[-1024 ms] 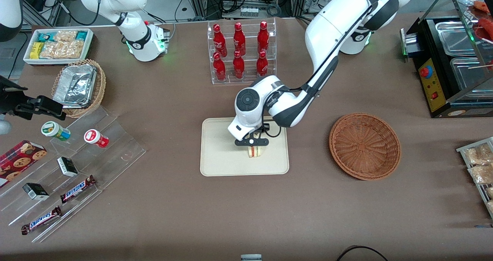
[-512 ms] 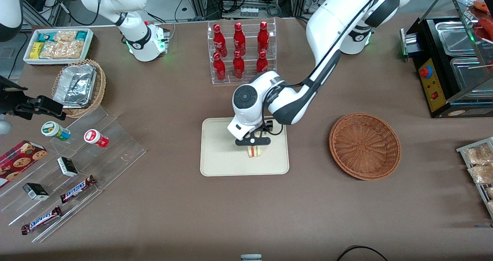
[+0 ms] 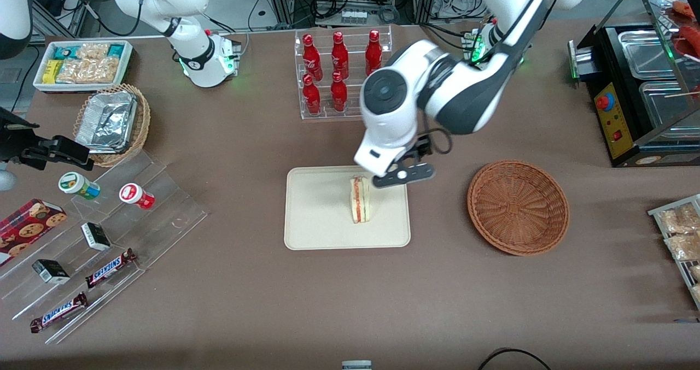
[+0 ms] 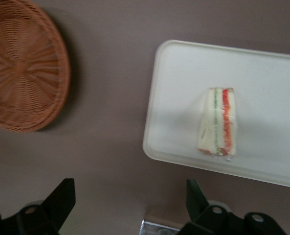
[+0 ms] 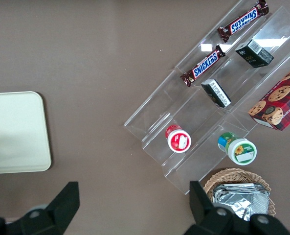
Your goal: Place sandwich from basket to tray
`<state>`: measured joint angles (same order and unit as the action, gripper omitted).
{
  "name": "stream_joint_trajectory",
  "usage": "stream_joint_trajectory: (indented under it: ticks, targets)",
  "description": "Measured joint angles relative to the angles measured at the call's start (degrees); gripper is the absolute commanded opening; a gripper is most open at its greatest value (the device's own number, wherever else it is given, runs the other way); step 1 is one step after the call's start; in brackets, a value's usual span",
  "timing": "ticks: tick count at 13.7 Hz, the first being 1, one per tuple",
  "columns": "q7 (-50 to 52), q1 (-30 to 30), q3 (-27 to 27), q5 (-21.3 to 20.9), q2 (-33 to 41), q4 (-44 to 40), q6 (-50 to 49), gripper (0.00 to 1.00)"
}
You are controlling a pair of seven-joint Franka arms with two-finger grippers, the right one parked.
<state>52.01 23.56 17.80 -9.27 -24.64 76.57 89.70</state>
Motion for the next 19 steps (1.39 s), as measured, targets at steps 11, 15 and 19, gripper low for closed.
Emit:
stream_joint_trajectory:
  ticks: [11,15,19]
  targets:
    - [-33.0,-28.1,-0.7,6.3,17.6,0.5,-15.8,0.99]
    - [-47.7,-29.9,-8.5,8.2,20.2,0.7,-18.7,0.99]
    - [-55.2,-24.5,-20.4,8.6,25.1,4.3,-19.3,0.99]
